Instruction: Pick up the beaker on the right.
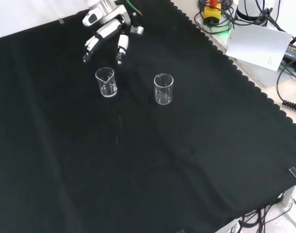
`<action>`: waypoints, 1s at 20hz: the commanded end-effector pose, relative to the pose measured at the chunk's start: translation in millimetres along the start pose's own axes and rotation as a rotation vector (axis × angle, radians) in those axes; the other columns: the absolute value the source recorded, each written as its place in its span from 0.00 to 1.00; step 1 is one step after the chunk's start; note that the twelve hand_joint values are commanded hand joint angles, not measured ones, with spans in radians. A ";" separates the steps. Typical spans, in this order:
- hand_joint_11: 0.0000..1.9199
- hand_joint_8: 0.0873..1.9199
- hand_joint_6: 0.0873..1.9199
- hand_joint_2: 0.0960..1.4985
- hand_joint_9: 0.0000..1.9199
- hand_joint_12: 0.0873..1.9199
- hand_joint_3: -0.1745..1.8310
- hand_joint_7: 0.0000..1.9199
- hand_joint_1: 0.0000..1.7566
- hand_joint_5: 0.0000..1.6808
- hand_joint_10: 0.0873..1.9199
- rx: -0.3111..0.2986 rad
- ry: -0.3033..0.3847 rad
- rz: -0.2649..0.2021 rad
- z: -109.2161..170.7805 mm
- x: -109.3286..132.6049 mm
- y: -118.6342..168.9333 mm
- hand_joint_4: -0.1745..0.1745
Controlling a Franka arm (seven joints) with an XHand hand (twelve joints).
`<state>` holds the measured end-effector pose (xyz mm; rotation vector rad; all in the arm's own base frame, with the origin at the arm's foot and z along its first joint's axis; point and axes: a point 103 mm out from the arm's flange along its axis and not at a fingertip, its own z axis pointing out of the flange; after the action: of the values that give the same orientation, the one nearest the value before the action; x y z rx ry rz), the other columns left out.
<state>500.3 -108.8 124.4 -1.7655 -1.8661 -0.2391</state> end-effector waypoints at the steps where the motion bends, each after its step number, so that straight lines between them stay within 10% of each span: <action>1: 0.00 0.30 0.00 0.58 0.11 0.69 0.00 0.04 0.49 0.12 0.30 0.049 0.088 -0.059 16.8 -6.4 17.5 0.47; 20: 0.00 0.29 0.00 0.57 0.14 0.64 0.00 0.09 0.56 0.19 0.29 0.018 0.248 -0.153 47.1 -9.5 34.4 0.52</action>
<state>519.4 -94.9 77.0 -1.5231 -1.8358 -0.4472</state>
